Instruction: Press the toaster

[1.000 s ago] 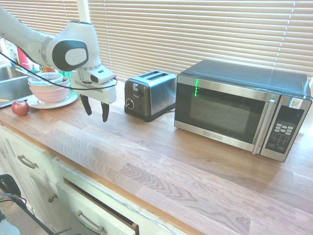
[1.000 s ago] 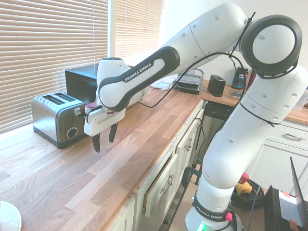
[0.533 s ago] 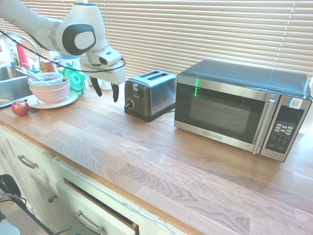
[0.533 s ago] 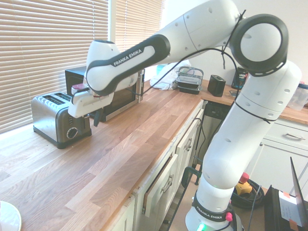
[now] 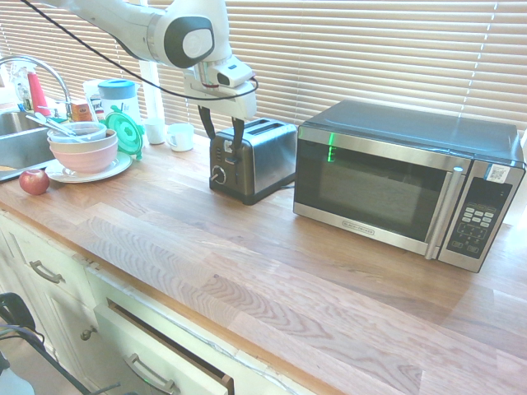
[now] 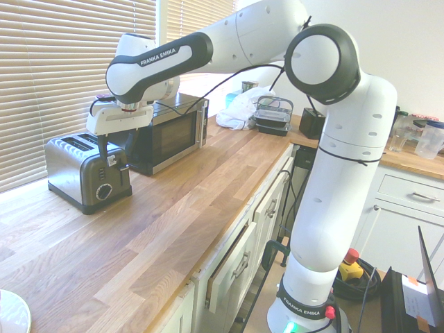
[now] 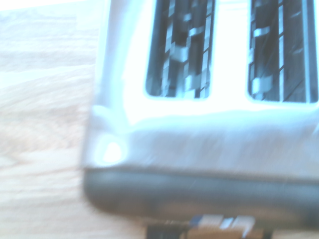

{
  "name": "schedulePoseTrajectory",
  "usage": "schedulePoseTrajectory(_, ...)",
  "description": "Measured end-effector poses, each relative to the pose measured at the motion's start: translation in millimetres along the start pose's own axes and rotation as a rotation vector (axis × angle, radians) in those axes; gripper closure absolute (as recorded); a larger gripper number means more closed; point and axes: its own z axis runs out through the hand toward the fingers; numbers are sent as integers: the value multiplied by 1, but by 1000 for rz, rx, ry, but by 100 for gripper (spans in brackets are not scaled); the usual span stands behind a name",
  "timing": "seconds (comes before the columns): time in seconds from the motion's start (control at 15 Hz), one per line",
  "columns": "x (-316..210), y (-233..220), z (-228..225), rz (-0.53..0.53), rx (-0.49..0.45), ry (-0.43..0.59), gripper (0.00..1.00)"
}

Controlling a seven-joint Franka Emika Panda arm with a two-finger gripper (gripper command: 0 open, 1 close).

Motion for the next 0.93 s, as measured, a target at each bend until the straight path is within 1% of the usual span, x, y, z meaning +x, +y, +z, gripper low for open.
schedulePoseTrajectory(0.07,5,0,5,5,-4,-6,0)
schedulePoseTrajectory(0.13,8,1,9,6,-10,-12,100)
schedulePoseTrajectory(0.93,5,-1,11,-12,-10,-29,100)
